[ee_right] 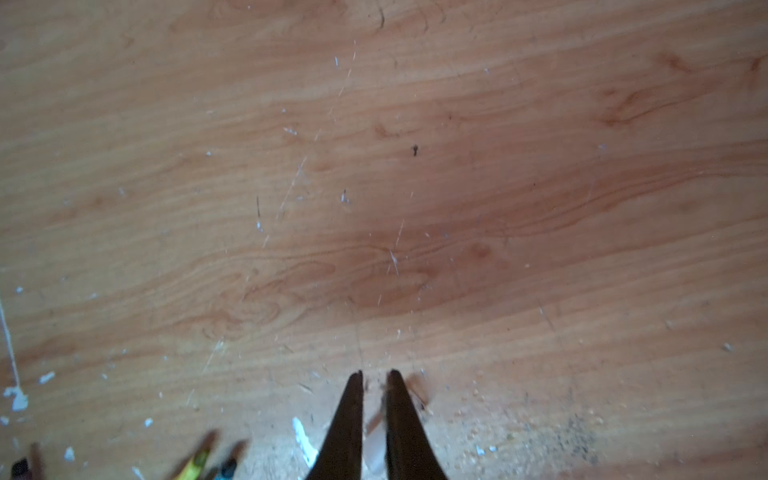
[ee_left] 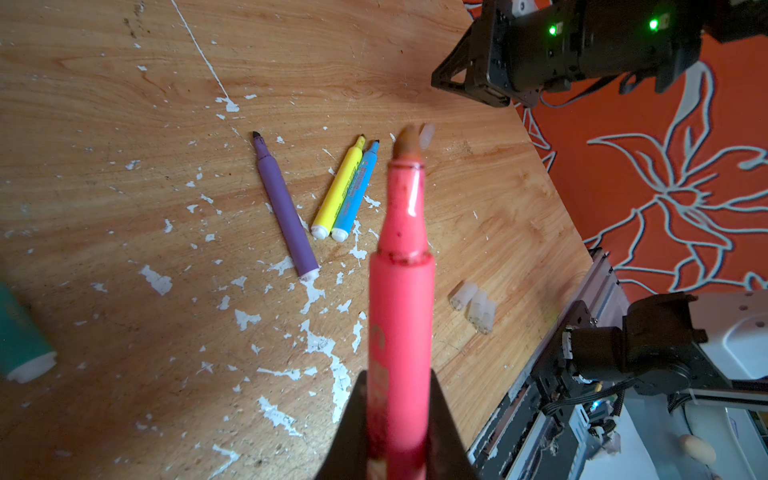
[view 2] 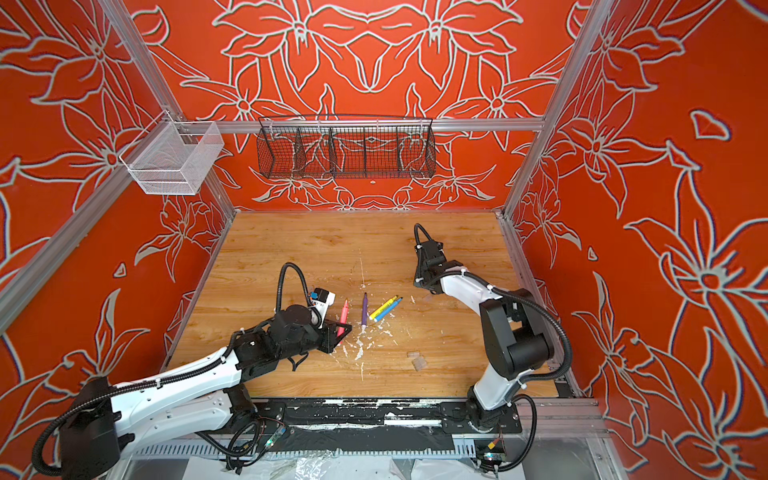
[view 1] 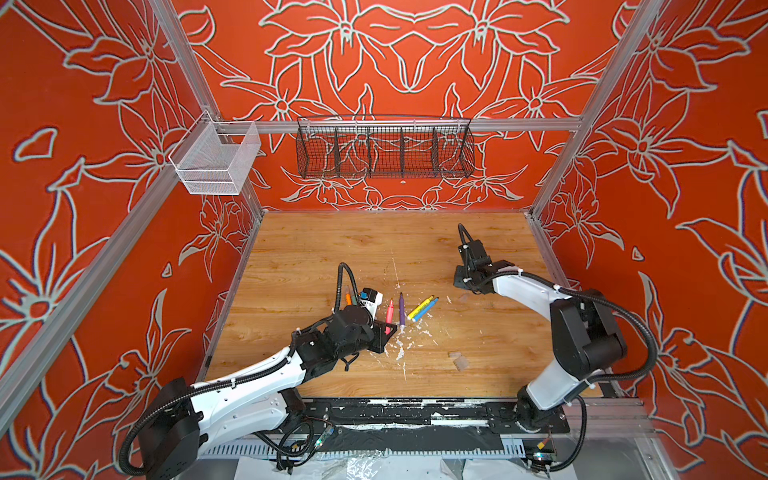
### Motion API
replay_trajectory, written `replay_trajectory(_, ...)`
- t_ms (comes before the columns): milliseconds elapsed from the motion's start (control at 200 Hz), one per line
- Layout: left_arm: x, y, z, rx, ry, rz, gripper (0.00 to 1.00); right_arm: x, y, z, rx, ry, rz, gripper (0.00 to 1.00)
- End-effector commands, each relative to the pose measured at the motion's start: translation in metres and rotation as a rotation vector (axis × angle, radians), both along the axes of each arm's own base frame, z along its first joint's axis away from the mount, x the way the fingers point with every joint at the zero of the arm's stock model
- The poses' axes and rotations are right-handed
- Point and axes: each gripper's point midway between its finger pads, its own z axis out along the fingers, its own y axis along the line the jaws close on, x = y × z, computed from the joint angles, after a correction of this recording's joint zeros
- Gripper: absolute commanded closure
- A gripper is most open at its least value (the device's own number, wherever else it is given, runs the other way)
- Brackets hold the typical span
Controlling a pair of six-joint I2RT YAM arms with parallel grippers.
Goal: Insert the pens into the pen caps
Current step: 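Open the right gripper and move it toward the translucent caps on the table, then lower the right gripper over a translucent cap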
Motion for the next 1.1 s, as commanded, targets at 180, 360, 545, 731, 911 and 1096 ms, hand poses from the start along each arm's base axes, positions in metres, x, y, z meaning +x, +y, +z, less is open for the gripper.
replay_trajectory(180, -0.003, 0.004, 0.006, -0.016, -0.009, 0.007, 1.00, -0.001, -0.012, -0.034, -0.077, 0.114, -0.010, 0.91)
replay_trajectory(360, -0.004, 0.005, 0.008, -0.023, -0.010, 0.005, 1.00, -0.004, -0.013, -0.046, -0.075, 0.155, -0.010, 0.93)
replay_trajectory(545, -0.006, 0.008, 0.010, -0.030, -0.017, 0.007, 1.00, -0.017, -0.019, -0.057, -0.087, 0.188, -0.039, 0.94)
replay_trajectory(731, -0.007, 0.007, 0.012, -0.039, -0.019, 0.004, 1.00, -0.035, -0.024, -0.061, -0.085, 0.208, -0.062, 0.97)
replay_trajectory(911, -0.007, 0.007, 0.015, -0.046, -0.025, 0.003, 1.00, -0.048, -0.022, -0.058, -0.061, 0.200, -0.061, 0.97)
replay_trajectory(1096, -0.007, 0.007, 0.016, -0.047, -0.024, 0.000, 1.00, -0.056, -0.010, -0.056, -0.018, 0.201, -0.034, 0.97)
